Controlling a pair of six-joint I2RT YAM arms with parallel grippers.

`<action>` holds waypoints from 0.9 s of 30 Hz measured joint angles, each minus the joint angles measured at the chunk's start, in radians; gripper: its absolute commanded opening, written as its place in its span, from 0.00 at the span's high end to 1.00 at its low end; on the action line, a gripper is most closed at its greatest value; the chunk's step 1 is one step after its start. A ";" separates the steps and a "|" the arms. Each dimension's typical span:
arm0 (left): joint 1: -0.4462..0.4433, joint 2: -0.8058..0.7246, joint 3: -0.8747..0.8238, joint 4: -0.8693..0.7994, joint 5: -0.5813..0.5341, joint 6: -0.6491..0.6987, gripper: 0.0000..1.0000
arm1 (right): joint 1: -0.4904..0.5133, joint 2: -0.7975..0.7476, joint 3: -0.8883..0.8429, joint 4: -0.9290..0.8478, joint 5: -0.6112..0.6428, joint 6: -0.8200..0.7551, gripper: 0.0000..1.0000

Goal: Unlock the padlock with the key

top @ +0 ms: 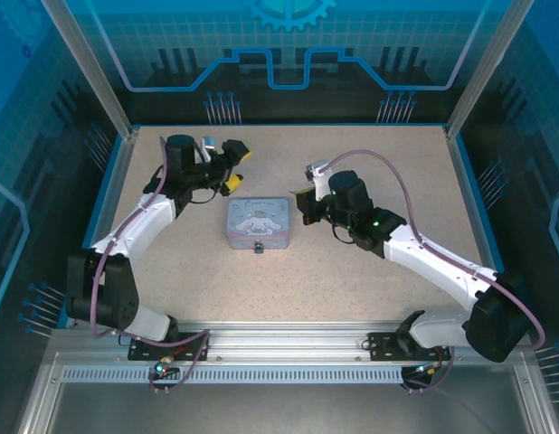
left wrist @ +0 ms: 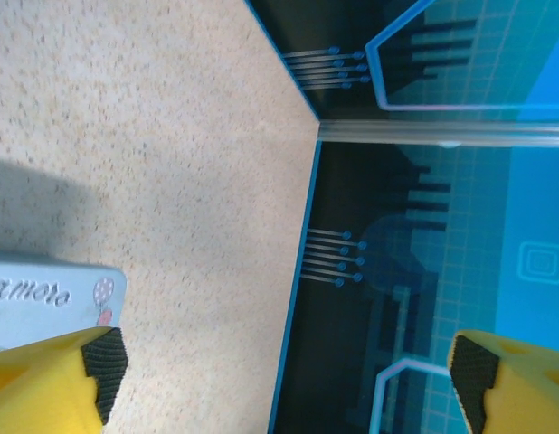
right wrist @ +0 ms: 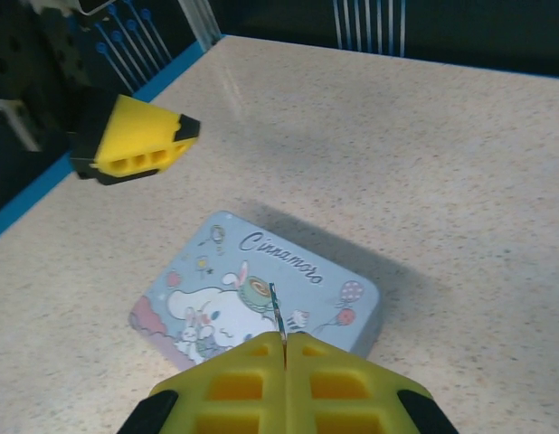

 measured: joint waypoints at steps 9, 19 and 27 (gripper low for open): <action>-0.153 0.028 0.083 -0.128 -0.022 -0.063 0.41 | 0.032 0.035 0.049 -0.014 0.099 -0.070 1.00; -0.214 0.063 0.130 -0.185 -0.067 -0.166 0.50 | 0.067 0.070 0.084 -0.036 0.135 -0.129 1.00; -0.237 0.069 0.137 -0.189 -0.076 -0.204 0.52 | 0.112 0.098 0.123 -0.045 0.186 -0.177 1.00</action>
